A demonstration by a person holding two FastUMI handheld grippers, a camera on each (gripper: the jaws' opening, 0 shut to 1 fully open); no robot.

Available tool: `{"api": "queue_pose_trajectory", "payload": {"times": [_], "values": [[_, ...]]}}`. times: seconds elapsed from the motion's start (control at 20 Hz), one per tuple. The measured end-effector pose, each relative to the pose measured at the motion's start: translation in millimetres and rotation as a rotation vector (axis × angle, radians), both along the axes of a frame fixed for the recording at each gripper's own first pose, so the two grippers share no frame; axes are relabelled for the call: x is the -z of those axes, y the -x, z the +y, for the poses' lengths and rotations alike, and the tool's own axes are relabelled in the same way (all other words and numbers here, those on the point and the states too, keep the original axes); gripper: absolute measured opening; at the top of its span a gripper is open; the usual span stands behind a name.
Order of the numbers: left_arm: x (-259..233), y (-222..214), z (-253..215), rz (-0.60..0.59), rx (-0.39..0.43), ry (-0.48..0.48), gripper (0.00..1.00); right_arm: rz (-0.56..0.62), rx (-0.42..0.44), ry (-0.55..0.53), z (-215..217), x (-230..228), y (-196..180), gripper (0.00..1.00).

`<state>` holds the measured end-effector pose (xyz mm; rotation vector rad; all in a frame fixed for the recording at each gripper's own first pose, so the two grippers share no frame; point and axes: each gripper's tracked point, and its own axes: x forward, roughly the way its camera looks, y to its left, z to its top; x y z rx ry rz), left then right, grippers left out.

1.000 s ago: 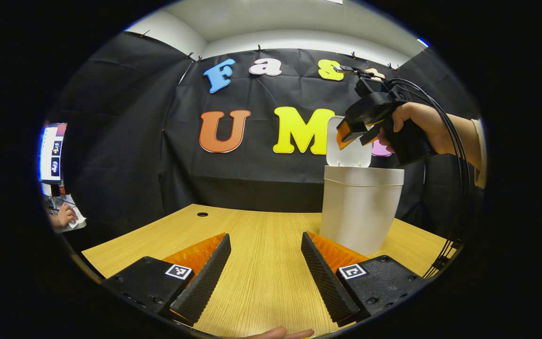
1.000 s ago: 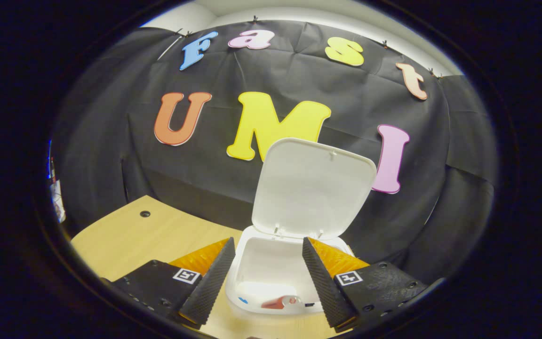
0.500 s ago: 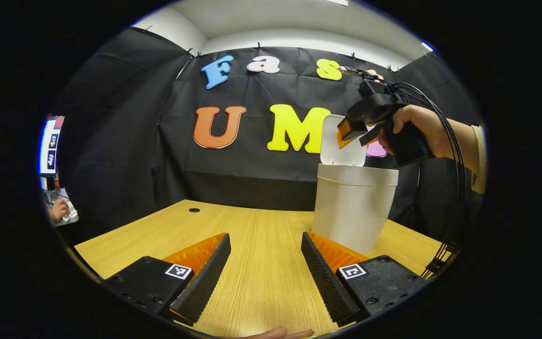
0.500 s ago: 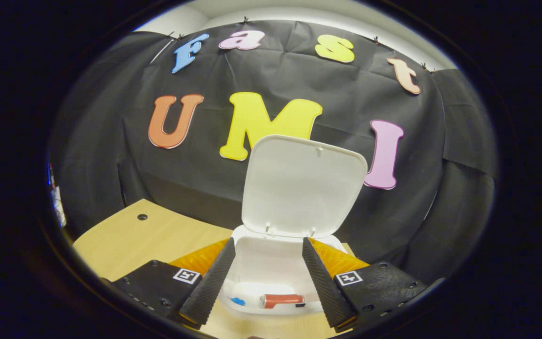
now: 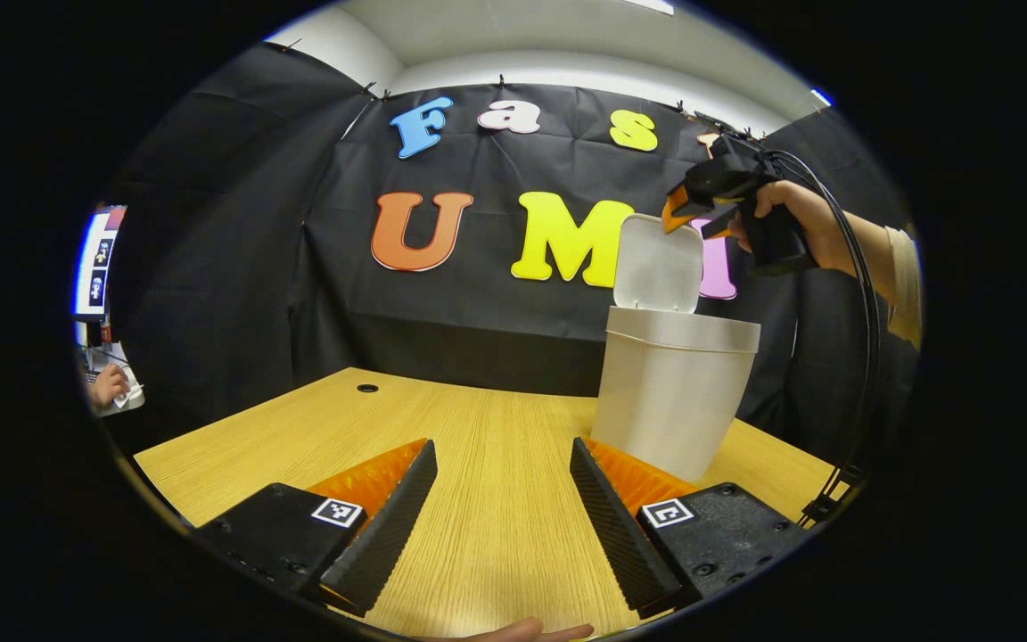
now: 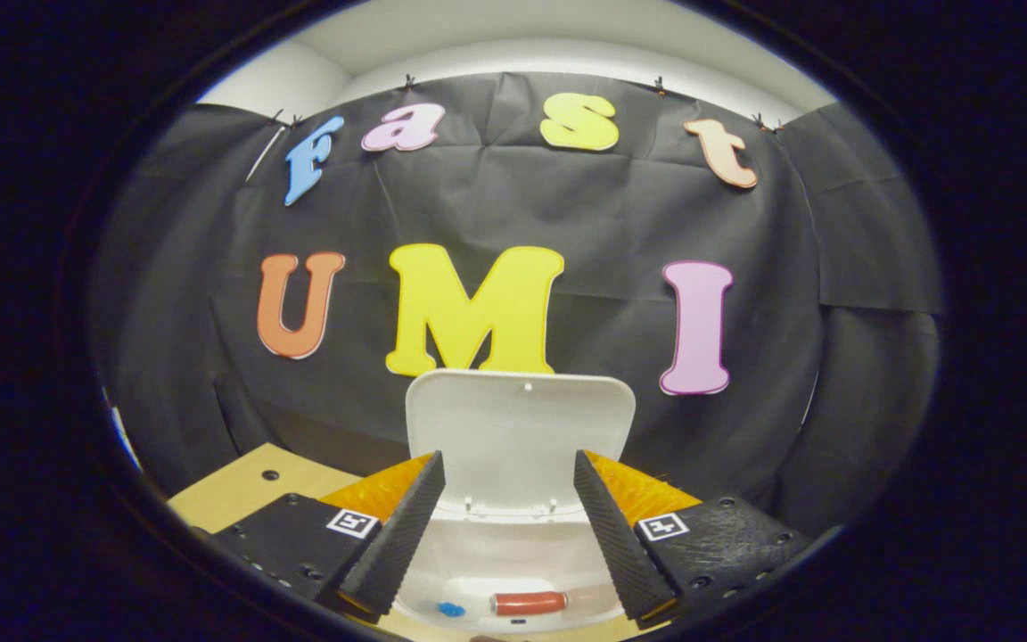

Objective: Press the lid of the desktop garbage bin to open it, pick up the crumpled paper on the desktop and throw it into the bin, then pick up the pop can on the desktop and drop it into the bin, and finally close the garbage bin lid.

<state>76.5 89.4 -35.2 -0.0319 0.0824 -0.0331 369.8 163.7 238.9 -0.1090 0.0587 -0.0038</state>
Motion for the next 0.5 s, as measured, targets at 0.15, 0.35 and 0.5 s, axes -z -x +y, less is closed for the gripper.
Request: {"api": "queue_pose_trajectory", "payload": {"times": [0.15,0.35,0.5], "values": [[4,0,5,0.021,0.003,-0.031,0.98,-0.083,0.013,-0.013,-11,-39,-16,0.86],[8,-2,12,0.027,0.013,-0.014,0.98,-0.104,0.040,-0.037,-20,-47,-52,0.90],[11,-4,22,0.035,-0.009,0.023,0.98,-0.116,0.053,-0.027,-18,-49,-81,0.95]]}}
